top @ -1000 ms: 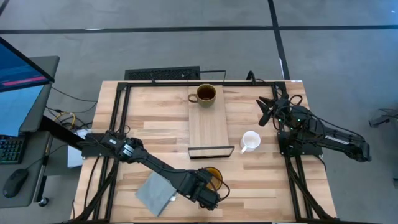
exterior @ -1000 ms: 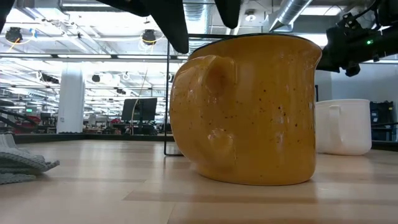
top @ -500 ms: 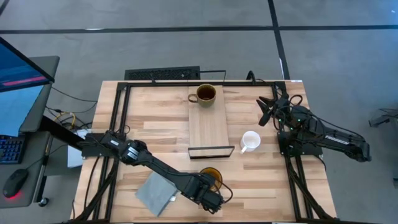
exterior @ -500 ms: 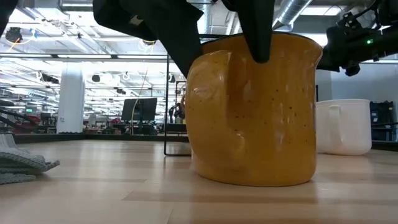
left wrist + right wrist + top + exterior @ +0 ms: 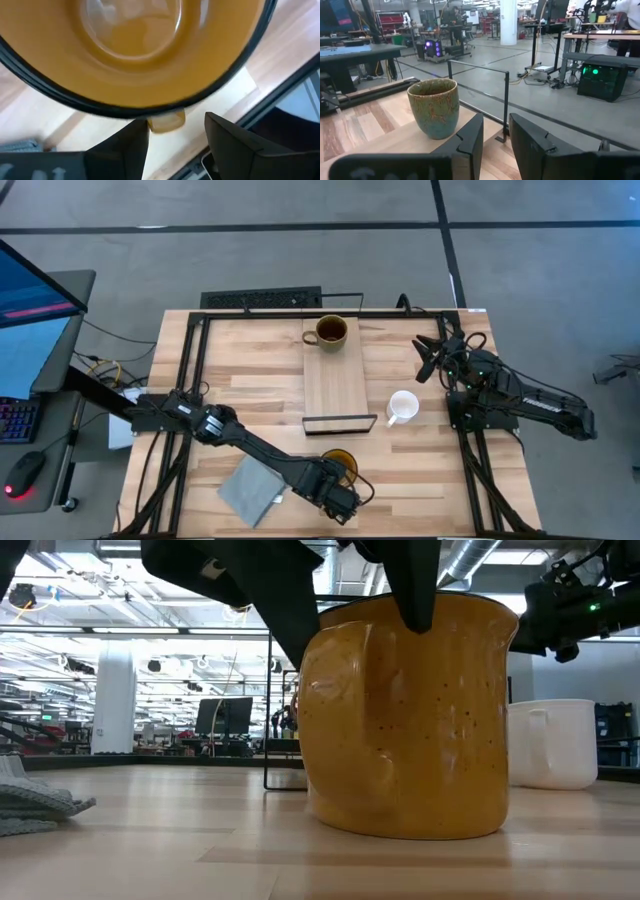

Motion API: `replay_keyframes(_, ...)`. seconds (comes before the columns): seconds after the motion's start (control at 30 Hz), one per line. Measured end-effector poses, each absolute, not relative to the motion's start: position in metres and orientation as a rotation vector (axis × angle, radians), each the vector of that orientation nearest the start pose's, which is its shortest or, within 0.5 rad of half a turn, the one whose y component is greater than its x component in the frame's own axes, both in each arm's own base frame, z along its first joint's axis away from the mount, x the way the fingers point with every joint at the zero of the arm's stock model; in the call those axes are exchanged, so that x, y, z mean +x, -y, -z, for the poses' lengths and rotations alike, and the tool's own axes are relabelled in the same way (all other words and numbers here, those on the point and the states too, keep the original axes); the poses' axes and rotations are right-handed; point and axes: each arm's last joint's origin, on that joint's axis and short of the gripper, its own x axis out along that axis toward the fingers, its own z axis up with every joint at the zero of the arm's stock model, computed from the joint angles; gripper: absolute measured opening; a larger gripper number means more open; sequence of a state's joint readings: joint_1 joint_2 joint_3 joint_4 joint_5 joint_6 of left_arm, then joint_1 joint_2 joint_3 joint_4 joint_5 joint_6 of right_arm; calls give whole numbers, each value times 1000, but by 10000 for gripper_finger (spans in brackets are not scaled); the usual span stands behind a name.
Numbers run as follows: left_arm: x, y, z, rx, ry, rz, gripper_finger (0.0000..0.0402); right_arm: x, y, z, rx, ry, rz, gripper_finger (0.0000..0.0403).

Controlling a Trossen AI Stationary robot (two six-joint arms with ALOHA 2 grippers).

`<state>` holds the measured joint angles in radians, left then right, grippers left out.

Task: Stack small to large cups/mugs on shelf
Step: Put the yellow mug on the shelf

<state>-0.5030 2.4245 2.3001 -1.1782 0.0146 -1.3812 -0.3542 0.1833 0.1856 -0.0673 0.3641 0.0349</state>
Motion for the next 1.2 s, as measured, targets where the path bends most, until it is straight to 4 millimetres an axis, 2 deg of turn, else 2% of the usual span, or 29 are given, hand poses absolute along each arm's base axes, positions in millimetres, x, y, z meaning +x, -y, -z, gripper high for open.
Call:
replay_keyframes(1.03, 436, 226, -212, -851, -1274, -596, 183, 90, 44, -206, 33, -54, 719, 118)
replay_keyframes(1.2, 436, 226, -212, -848, -1275, -594, 163, 90, 44, -206, 33, -54, 719, 118)
